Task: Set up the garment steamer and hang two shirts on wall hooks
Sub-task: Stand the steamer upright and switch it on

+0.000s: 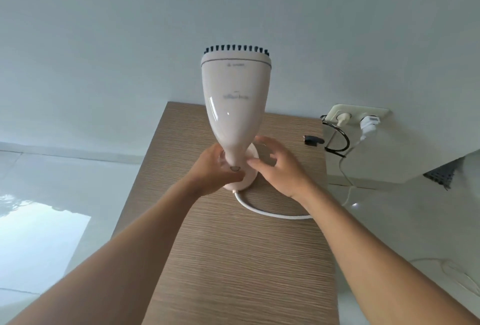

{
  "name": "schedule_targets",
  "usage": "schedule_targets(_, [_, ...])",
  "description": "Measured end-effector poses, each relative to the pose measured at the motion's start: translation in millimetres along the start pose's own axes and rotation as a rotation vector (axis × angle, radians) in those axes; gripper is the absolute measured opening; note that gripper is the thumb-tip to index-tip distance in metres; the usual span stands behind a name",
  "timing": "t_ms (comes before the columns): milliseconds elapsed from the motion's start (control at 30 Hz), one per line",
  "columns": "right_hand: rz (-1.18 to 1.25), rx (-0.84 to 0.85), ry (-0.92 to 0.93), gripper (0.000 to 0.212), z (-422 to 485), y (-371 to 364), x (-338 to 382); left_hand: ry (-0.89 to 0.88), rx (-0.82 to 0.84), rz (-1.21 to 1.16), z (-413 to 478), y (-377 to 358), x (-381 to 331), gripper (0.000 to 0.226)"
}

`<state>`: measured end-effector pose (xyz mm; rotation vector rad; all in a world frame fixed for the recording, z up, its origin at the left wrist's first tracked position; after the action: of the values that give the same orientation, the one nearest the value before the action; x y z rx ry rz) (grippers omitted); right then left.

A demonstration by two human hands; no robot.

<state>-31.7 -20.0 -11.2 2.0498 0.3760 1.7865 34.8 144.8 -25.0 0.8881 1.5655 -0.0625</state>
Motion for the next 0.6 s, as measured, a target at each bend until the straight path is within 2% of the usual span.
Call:
schedule_targets(100, [-0.081,0.074,0.032,0.05,-19.6,-17.4,15.9,-0.02,0.057,-0.005,-24.1,0.5,6.5,0.046])
schedule_targets(200, [-0.057,0.127,0.011,0.047,-42.6,-34.7,19.0,-0.059,0.05,-0.048,-50.2,-3.7,11.8,0.054])
schedule_targets(367, [-0.005,0.083,0.007,0.041,-67.0,-49.8,21.5,-0.177,-0.098,-0.055,-86.4,-16.8,27.4,0.07])
schedule_targets(600, [0.004,-0.017,0.069,0.047,-111.1,-58.5,6.9,-0.214,-0.015,-0.073,-115.8,-31.2,46.2,0.072])
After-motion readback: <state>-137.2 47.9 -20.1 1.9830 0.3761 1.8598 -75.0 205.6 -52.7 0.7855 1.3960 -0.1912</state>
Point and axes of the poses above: each hand's wrist, its own z-axis towards the middle knuckle, its own y-axis out of the back of the hand, x = y × z, the point moved 3 cm from there along z, towards the middle knuckle
